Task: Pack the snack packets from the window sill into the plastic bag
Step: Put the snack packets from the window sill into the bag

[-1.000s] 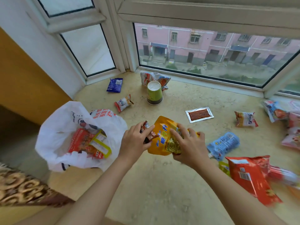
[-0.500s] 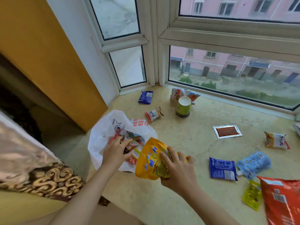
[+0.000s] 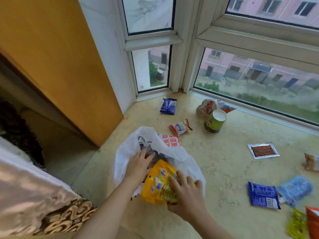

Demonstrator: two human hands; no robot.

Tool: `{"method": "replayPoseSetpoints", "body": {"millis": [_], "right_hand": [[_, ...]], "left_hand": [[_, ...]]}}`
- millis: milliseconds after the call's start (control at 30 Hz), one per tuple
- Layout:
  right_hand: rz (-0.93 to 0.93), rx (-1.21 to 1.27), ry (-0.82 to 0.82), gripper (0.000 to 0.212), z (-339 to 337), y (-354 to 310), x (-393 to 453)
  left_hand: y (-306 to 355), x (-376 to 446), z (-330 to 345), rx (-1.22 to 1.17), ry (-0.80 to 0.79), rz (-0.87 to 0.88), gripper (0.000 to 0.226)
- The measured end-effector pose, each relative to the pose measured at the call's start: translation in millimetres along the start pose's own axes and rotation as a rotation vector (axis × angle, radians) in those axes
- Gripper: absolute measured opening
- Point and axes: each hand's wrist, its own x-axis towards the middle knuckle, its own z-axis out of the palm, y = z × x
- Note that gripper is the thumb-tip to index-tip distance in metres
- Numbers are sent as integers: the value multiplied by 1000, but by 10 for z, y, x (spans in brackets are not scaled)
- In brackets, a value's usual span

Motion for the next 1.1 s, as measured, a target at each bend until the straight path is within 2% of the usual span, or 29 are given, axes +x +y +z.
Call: {"method": "replayPoseSetpoints", "body": {"millis": [100,200,333,500,600,667,800,900,1000,1100], "right_hand": [[27,-9,-24,82,24,-74,205],[35,-42,-17,84,83,-153,415],[10,-135,59,85,176,-320,686],[-15,-249,157,85,346,-524,1055],[-41,-291,130,94,460,-505,1158],[-52,-282,101,95,518,-420,1141],[-68,-277,163,77,506,-238,915],[-79,-227,209,94,453,-109,678],[-66,-192,245,89,375,7,419],[-47,-191,267,94,238,131,145]], "left_hand": [[-84,51,-40,-3,42,28,56],[-154,64,-93,-30,115,48,65],[-230,81,-85,-26,133,85,72],[-228,26,-53,-63,137,96,61],[-246,-22,-23,-36,135,86,64],[-251,-62,-1,-26,131,89,64],[-189,-124,15,-16,103,94,61],[-64,-156,-26,-14,115,122,59],[112,-207,-153,7,152,200,66],[340,-263,-302,20,175,255,64]]}}
